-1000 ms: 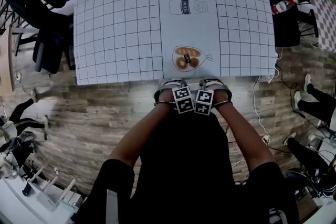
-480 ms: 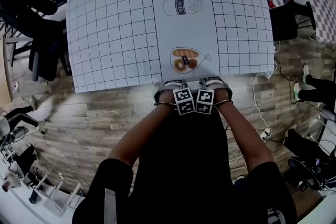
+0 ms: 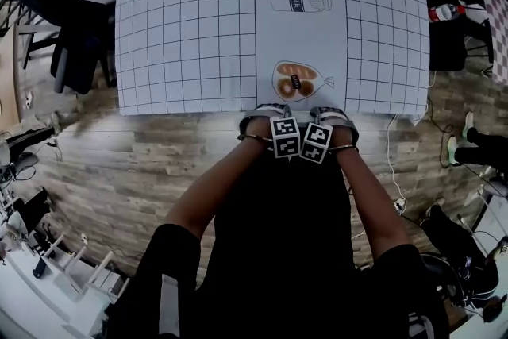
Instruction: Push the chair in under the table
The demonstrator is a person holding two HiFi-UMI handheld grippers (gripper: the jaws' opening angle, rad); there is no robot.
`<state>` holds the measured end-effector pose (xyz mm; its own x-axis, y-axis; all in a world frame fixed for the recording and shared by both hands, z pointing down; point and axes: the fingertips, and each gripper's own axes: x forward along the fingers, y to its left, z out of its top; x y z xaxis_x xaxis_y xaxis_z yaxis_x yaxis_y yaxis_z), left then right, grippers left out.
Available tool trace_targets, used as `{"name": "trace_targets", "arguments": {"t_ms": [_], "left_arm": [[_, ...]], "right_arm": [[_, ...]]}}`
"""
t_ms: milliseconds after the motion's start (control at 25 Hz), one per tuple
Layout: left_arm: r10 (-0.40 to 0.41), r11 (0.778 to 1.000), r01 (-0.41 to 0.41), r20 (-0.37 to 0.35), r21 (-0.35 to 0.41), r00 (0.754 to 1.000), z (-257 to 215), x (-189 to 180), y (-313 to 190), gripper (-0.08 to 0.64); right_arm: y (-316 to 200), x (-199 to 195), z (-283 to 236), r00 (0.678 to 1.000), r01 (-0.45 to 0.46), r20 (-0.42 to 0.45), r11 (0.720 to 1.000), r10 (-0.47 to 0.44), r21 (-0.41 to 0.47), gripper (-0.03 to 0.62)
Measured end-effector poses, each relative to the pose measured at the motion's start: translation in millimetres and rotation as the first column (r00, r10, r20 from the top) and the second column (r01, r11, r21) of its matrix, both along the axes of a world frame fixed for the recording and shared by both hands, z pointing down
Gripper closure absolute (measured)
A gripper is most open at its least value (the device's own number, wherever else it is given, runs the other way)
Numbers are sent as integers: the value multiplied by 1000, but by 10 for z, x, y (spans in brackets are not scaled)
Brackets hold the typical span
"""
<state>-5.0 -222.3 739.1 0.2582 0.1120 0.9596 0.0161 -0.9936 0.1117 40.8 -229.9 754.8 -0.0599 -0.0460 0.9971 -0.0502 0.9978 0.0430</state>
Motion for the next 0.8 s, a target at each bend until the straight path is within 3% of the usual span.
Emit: {"name": "trace_targets", "arguments": {"t_ms": [800], "left_arm": [[-27, 1000, 27, -14, 15, 1000, -4, 25, -20, 463]], "right_arm": [[-7, 22, -37, 1000, -16, 4, 999, 17, -30, 500]]}}
